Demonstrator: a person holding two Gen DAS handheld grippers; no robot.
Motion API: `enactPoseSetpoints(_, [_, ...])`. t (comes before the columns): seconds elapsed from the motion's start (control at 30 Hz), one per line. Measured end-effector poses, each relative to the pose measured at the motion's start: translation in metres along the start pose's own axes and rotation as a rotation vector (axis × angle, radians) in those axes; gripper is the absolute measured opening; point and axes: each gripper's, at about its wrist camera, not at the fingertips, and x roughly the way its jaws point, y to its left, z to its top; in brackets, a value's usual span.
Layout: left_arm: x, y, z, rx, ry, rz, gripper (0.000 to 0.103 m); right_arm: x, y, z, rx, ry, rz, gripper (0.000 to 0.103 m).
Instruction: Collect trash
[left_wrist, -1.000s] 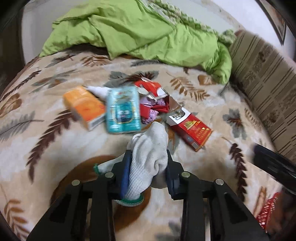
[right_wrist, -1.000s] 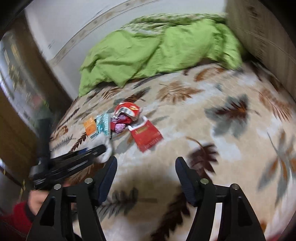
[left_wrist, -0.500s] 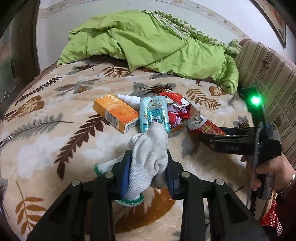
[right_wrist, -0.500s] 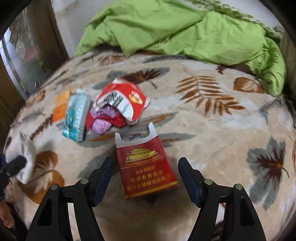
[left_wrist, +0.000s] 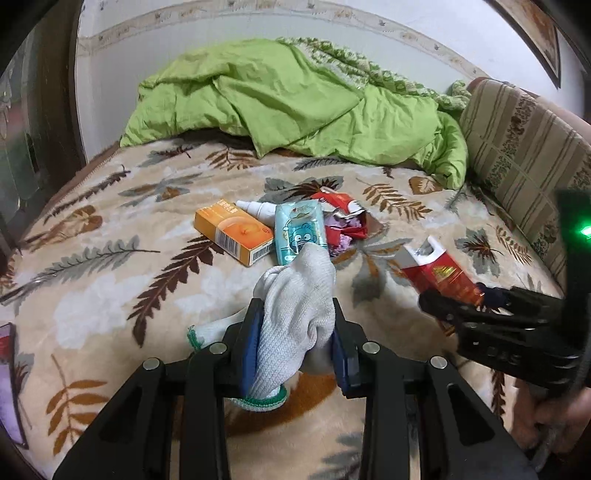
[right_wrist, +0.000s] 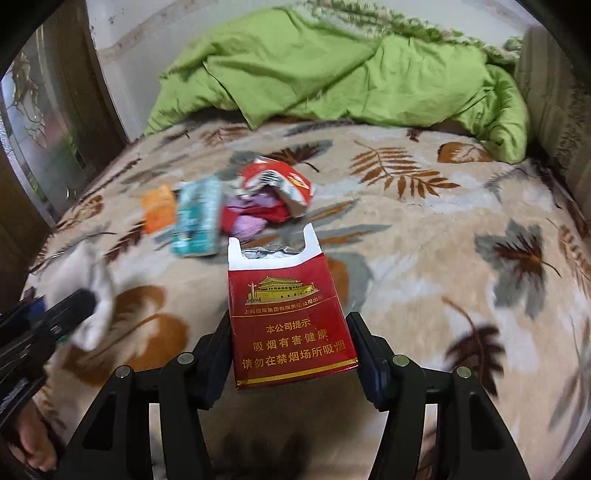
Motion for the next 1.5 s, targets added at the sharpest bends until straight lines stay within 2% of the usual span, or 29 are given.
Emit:
enactPoseSetpoints(0.1, [-0.021,-0.003,-0.01,0.027,-0.035,0.041,0.032,-0.038,0.011,-0.007,0.03,-0.099,-0.024,0.063])
enactPoseSetpoints(0.3, [-0.043,-0.001,-0.026,0.038,-0.085,0.119,0.033,-0.07,0.033,-0.038,0.064,-0.195,-0.026,0.063])
enactPoseSetpoints(0.47, [-0.039,0.002,-0.028,0.037,-0.092,0.154,0.033,-0.073,0.043,-0.042,0.033,-0.213,-0.056,0.063])
enactPoseSetpoints(1.5, [-0.021,0.004,-0.032,0.031,-0.059,0.149,0.033,-0.068,0.043,-0.043,0.066,-0.215,-0.016,0.063])
